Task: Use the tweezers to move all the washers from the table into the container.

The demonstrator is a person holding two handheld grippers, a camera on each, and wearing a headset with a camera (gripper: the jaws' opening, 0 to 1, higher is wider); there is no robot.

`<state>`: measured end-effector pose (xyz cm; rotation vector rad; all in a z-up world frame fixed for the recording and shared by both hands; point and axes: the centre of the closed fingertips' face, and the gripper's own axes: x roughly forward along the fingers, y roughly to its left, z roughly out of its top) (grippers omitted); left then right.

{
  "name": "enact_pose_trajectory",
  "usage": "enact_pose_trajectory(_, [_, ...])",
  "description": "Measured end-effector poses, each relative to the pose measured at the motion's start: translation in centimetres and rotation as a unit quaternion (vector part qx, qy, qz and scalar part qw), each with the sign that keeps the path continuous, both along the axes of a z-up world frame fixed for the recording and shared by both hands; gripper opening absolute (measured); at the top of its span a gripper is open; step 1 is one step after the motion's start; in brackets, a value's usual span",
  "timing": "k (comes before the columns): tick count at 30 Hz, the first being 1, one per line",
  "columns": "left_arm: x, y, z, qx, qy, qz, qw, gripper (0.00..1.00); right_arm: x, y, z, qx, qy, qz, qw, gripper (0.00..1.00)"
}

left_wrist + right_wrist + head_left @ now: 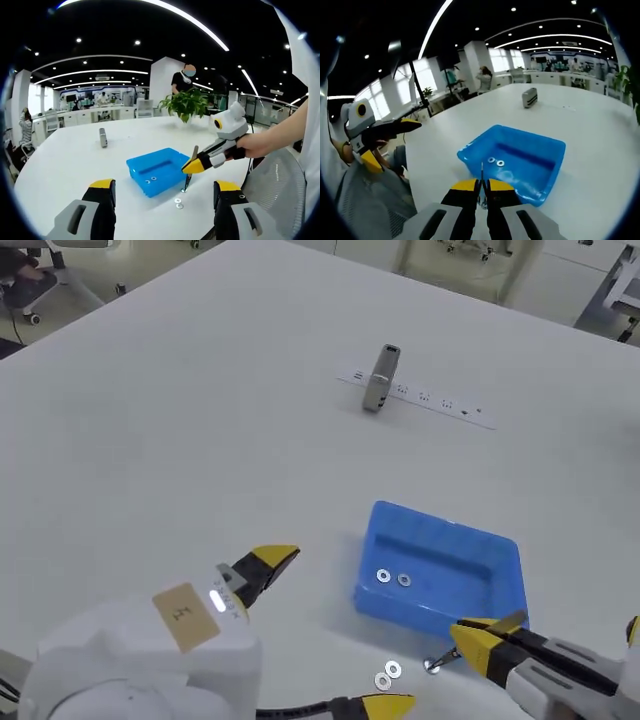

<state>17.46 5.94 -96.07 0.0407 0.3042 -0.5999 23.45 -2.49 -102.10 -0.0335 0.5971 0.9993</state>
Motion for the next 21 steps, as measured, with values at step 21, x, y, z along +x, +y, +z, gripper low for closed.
enact_pose_trajectory(21, [0.1,0.2,0.0,0.0,-0.001,0.005,1.0,0.81,-1.6,1.4,-0.1,-0.057,-0.076,0.096,0.9909,0.02])
